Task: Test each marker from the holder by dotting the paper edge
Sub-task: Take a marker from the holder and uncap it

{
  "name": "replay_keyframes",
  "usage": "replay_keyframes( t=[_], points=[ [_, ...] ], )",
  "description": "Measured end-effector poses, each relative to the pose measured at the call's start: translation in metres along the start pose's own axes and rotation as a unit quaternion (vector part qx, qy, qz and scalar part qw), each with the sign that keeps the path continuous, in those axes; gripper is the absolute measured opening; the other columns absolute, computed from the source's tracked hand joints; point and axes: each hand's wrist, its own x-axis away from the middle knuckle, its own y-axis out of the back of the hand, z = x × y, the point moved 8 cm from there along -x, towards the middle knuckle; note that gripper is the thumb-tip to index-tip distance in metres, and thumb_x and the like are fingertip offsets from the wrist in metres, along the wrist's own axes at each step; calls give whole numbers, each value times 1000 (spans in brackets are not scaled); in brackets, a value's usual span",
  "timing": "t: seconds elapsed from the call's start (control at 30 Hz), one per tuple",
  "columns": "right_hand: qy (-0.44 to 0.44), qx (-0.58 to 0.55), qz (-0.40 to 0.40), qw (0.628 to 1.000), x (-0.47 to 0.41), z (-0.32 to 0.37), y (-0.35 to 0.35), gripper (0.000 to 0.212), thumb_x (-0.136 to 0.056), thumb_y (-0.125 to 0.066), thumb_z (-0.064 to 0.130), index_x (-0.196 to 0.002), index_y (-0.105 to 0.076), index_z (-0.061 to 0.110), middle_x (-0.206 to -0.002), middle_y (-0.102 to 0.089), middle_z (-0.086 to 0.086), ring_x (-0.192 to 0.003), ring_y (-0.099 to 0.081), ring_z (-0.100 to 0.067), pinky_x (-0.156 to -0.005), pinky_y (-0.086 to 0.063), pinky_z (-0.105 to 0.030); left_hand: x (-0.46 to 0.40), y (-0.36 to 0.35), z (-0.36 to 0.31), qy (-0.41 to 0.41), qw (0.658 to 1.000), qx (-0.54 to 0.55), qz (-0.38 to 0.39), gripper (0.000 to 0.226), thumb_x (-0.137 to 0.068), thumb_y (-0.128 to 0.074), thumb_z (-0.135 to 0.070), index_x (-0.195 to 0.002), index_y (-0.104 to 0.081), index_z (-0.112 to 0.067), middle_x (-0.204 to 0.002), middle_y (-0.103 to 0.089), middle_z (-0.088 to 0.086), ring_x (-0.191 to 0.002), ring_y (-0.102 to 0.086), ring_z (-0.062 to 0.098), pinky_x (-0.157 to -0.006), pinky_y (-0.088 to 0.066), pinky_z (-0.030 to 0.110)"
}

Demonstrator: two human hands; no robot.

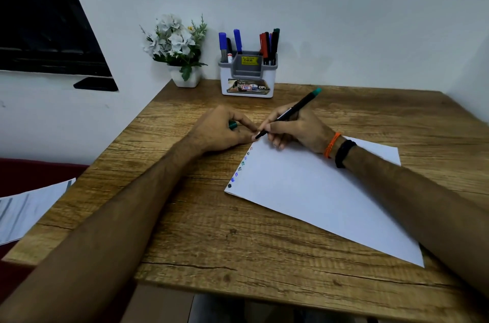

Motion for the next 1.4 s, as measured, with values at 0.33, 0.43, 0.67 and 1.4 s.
replay_keyframes(
  t=[0.33, 0.43, 0.67, 1.4],
  points=[
    [5, 46, -23, 999, 3, 2, 0, 10, -89, -60, -4, -88, -70, -5, -69, -69, -15, -51, -63, -13, -47, -51, -21, -3, -3, 4, 13, 1000, 25, 8, 19, -73, -80, -39, -91, -74, -41, -105, -69, -13, -102, -58, 8, -93, -51, 40],
    [8, 56, -15, 998, 2, 2, -1, 12, -90, -60, -3, -85, -71, 1, -70, -69, -14, -52, -64, -13, -47, -51, -20, -3, -2, 4, 16, 999, 28, 10, 19, -72, -80, -40, -91, -74, -42, -106, -68, -13, -102, -59, 9, -92, -51, 40],
    [7, 58, -11, 998, 2, 1, -2, 12, -90, -60, -2, -86, -71, 2, -67, -71, -7, -53, -65, -13, -48, -50, -19, -3, -3, 4, 18, 999, 31, 13, 21, -73, -79, -40, -93, -75, -40, -102, -68, -14, -100, -58, 10, -89, -51, 36],
    [13, 78, -1, 997, 1, 1, -3, 12, -89, -60, -3, -91, -70, -9, -67, -71, -6, -53, -64, -12, -49, -50, -19, -4, -4, 3, 22, 999, 27, 20, 20, -76, -79, -34, -96, -75, -37, -104, -67, -14, -105, -57, 8, -95, -50, 42]
  ],
)
